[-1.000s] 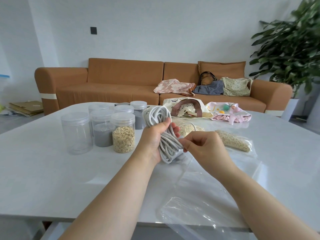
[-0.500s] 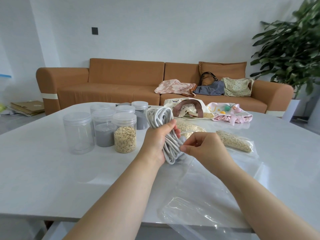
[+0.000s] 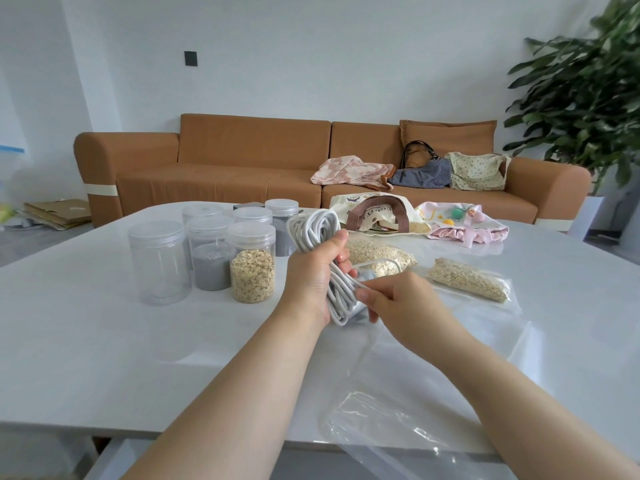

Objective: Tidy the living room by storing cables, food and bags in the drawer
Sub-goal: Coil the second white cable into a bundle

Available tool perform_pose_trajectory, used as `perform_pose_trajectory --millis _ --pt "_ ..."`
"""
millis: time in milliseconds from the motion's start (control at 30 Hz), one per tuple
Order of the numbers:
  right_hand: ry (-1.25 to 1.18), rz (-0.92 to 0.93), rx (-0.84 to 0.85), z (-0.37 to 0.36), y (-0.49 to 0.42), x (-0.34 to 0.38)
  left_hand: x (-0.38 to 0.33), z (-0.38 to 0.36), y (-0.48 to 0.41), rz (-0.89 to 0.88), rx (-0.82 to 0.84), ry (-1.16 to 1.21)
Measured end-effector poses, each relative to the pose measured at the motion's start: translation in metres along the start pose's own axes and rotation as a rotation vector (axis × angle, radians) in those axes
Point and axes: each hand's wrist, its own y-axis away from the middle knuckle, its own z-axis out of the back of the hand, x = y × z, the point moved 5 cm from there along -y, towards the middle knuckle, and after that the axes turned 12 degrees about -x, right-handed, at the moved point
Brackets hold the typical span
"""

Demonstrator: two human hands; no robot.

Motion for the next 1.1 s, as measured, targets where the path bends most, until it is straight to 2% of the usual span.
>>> perform_pose_trajectory --millis 267,467,600,700,867,933,1033,1100 --pt "0.01 0.024 -0.178 0.021 -0.01 -0.005 -0.011 0.011 -0.009 -0.034 -0.111 -0.01" --pt "-0.054 0.069 -0.332 0.047 -0.017 -0.002 -0.018 0.021 -0.015 -0.236 -0.243 -0.262" --pt "0.044 0.193 -0.364 0.045 -0.016 0.001 -0.021 0.026 -0.017 -0.307 -0.329 -0.382" --pt "0.183 0.267 -0.453 0.045 -0.017 0.001 -0.021 0.027 -0.018 -0.323 -0.352 -0.409" --pt "0.31 0.046 -0.556 0.064 -0.017 -0.009 -0.026 0.028 -0.018 -0.367 -0.375 -0.429" --pt "0.264 0.039 -0.558 0.065 -0.017 -0.009 -0.025 0.029 -0.017 -0.349 -0.376 -0.425" --pt "0.024 0.063 -0.542 0.063 -0.019 -0.008 -0.024 0.029 -0.016 -0.316 -0.376 -0.421" --pt "-0.121 0.113 -0.522 0.066 -0.018 -0.004 -0.021 0.029 -0.015 -0.23 -0.329 -0.409"
